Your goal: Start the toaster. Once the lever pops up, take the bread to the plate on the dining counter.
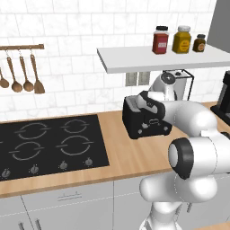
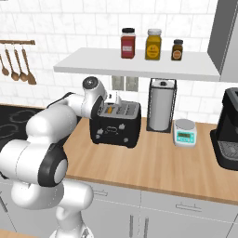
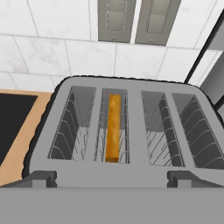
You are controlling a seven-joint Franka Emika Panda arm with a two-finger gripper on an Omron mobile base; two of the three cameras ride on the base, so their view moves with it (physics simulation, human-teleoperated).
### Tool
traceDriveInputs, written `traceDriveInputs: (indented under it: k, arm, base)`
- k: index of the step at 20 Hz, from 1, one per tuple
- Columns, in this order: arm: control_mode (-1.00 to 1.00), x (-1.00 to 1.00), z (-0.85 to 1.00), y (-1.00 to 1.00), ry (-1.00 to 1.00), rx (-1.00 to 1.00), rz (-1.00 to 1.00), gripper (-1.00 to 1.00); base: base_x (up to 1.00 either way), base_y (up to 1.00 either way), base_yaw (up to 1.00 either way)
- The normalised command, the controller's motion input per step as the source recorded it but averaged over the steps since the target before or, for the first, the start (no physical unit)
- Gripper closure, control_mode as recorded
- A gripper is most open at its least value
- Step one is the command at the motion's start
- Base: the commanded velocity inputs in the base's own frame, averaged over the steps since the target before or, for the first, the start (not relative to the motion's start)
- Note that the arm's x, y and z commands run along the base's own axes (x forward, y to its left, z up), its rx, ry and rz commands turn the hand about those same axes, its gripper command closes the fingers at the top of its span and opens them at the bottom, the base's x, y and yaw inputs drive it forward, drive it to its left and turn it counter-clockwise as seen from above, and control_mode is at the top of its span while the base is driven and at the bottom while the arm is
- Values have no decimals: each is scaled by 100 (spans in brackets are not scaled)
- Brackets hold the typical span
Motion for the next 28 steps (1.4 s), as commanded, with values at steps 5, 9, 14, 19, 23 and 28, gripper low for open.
traceDriveInputs:
  k: [5,9,14,19,23,28]
  arm:
    - [-100,0,0,0,0,0,0,-100]
    - [-100,0,0,0,0,0,0,-100]
    - [-100,0,0,0,0,0,0,-100]
    - [-100,0,0,0,0,0,0,-100]
    - [-100,0,0,0,0,0,0,-100]
    - [-100,0,0,0,0,0,0,-100]
  base:
    - [0,0,0]
    - [0,0,0]
    - [0,0,0]
    - [0,0,0]
    - [0,0,0]
    - [0,0,0]
